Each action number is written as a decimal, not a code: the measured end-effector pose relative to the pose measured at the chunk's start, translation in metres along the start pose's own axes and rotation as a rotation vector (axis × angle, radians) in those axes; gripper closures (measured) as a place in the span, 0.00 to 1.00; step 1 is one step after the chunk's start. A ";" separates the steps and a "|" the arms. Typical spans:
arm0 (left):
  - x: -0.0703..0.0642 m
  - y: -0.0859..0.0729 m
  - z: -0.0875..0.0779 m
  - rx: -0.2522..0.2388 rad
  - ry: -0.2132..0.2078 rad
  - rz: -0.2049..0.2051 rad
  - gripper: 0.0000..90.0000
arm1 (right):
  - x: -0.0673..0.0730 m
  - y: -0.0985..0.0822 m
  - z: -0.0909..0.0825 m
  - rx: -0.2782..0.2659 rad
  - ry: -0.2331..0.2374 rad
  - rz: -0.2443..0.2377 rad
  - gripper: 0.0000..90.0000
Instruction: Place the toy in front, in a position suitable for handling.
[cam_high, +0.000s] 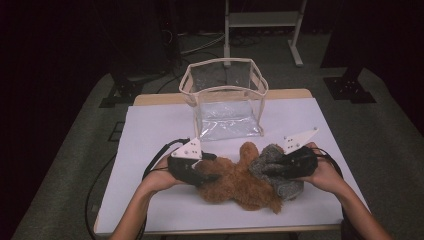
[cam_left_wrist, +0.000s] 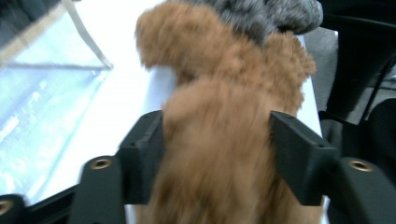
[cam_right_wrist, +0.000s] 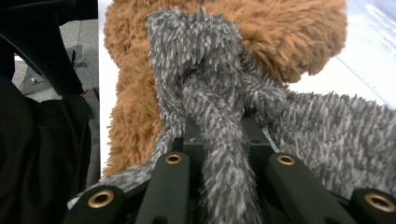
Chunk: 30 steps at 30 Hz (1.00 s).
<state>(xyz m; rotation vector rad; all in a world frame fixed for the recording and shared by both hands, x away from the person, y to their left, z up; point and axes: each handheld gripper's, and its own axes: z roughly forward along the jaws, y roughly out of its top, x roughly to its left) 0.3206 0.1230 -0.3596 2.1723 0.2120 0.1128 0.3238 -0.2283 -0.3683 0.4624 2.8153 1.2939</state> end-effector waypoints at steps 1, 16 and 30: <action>0.001 -0.004 0.001 -0.005 -0.012 -0.018 0.33 | 0.001 -0.002 -0.001 -0.001 0.001 0.000 0.85; -0.006 -0.013 0.017 -0.012 -0.025 -0.008 0.50 | 0.026 0.046 -0.034 -0.037 -0.060 -0.111 0.84; -0.012 -0.012 0.018 -0.003 -0.018 0.028 0.50 | 0.010 0.090 0.045 0.165 -0.020 -0.154 0.84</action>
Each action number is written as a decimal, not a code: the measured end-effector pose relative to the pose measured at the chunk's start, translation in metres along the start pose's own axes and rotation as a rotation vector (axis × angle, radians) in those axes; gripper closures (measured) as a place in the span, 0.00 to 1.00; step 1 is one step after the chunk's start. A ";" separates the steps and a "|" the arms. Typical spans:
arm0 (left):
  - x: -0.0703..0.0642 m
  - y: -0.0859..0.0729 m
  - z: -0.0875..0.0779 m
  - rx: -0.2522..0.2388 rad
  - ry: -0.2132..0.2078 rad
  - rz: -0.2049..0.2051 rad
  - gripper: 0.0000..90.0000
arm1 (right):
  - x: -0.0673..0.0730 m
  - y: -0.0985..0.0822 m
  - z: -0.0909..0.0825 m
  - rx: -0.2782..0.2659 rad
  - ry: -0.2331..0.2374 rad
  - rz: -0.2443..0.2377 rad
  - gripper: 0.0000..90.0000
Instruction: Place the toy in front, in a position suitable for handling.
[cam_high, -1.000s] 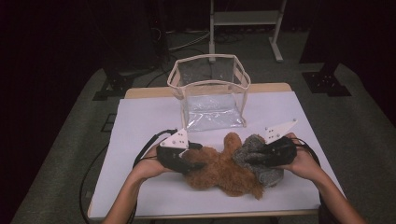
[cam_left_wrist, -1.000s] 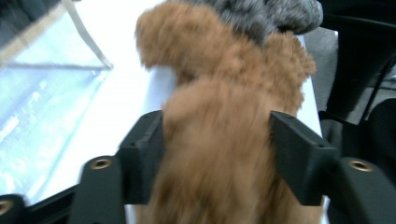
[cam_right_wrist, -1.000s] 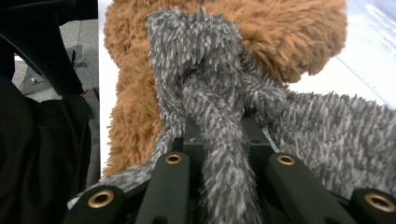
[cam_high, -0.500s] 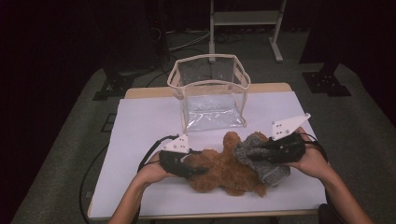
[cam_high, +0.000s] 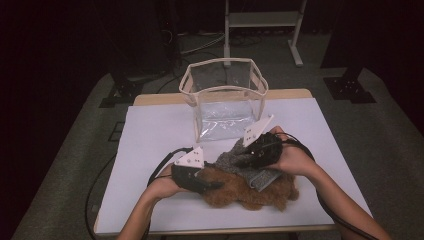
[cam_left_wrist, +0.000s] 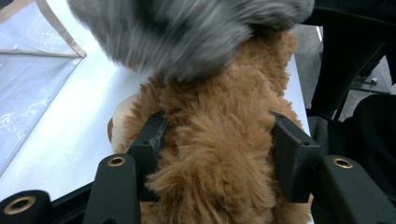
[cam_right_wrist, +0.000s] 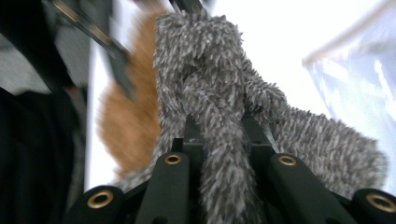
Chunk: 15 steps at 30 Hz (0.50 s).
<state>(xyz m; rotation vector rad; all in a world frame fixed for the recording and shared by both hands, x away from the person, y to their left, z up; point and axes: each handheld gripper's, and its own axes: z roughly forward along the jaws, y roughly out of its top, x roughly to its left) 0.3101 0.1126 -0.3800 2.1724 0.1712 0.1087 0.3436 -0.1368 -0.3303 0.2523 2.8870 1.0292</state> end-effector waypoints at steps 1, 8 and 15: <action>0.000 0.000 0.000 -0.003 0.000 -0.001 0.50 | -0.003 -0.005 0.000 -0.005 0.013 0.025 0.84; -0.002 0.004 0.003 -0.009 0.001 0.004 0.50 | -0.006 -0.039 -0.018 -0.049 0.024 0.093 0.84; -0.002 0.006 0.006 -0.002 -0.010 0.015 0.50 | 0.005 -0.015 -0.024 -0.064 -0.005 0.038 0.84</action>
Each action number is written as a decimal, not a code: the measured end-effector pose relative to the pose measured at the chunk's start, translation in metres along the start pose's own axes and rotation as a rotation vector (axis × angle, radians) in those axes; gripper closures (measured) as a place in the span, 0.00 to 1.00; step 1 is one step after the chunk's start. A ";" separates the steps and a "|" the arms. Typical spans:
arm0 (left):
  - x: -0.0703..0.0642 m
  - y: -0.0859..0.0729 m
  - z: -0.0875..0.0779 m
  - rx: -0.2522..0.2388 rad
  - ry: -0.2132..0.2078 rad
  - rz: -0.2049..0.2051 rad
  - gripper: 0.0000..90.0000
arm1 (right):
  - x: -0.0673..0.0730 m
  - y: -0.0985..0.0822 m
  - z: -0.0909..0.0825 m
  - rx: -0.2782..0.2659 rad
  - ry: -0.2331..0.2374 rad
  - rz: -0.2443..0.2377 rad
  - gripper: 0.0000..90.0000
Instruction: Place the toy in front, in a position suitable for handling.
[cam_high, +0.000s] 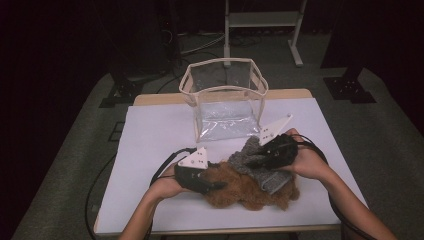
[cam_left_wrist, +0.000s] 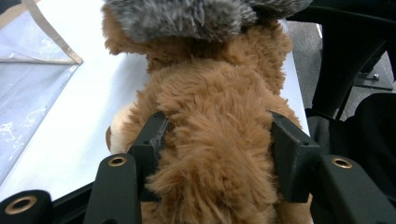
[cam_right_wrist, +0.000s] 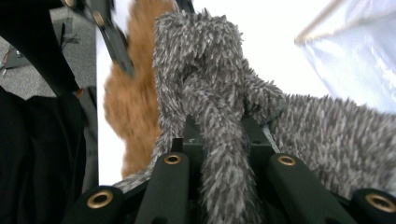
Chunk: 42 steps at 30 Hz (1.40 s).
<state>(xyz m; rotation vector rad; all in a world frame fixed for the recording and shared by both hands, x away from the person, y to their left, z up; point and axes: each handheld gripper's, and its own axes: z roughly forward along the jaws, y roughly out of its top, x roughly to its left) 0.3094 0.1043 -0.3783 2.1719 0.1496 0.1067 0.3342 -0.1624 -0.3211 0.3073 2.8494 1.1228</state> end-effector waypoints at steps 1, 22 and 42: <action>0.000 0.000 0.000 0.001 0.000 0.001 0.50 | 0.001 0.005 0.003 0.001 -0.001 -0.011 0.84; 0.003 0.001 0.003 -0.002 0.009 -0.009 0.50 | 0.000 -0.015 -0.013 -0.051 0.012 0.057 0.83; 0.003 0.001 0.004 0.005 0.015 -0.002 0.50 | 0.008 0.007 0.019 -0.046 0.041 -0.003 0.83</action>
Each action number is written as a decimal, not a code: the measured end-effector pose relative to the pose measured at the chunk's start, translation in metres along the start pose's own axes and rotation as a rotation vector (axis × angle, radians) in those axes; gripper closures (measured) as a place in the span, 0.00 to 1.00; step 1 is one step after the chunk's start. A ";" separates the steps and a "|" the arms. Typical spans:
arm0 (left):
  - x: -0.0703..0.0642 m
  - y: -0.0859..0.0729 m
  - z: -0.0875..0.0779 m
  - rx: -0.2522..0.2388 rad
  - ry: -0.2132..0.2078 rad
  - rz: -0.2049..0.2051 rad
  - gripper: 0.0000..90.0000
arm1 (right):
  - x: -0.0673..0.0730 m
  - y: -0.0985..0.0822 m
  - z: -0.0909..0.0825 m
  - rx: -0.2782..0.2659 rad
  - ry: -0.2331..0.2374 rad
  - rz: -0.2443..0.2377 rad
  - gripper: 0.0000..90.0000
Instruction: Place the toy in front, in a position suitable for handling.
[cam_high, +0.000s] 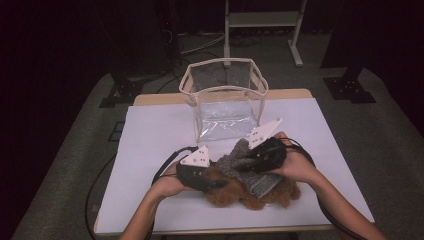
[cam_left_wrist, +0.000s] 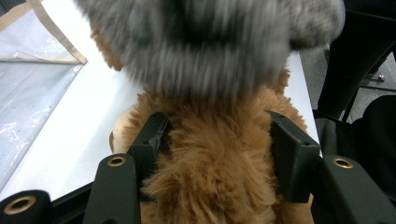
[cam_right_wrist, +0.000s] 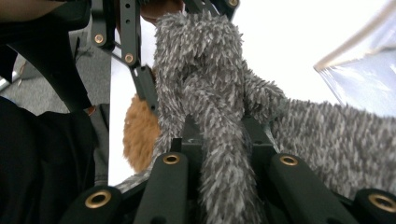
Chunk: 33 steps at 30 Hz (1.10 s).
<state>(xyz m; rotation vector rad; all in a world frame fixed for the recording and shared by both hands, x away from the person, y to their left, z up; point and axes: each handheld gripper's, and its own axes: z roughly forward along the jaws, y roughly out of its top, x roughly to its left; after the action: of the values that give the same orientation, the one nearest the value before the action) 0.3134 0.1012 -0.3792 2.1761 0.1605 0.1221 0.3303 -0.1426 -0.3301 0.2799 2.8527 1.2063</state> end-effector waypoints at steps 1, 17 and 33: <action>0.000 -0.001 0.000 0.000 0.003 -0.003 0.50 | 0.001 0.001 0.005 0.022 0.002 0.000 0.83; 0.009 -0.035 -0.011 -0.067 0.009 -0.089 0.22 | -0.018 -0.041 0.000 0.015 0.009 0.058 0.84; 0.013 -0.046 0.018 -0.107 -0.063 -0.179 0.28 | -0.017 -0.050 -0.004 0.006 0.012 0.090 0.85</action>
<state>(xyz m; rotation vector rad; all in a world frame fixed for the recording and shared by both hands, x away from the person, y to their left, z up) 0.3258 0.1151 -0.4267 2.0455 0.3052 -0.0389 0.3393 -0.1822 -0.3639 0.4059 2.8836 1.2183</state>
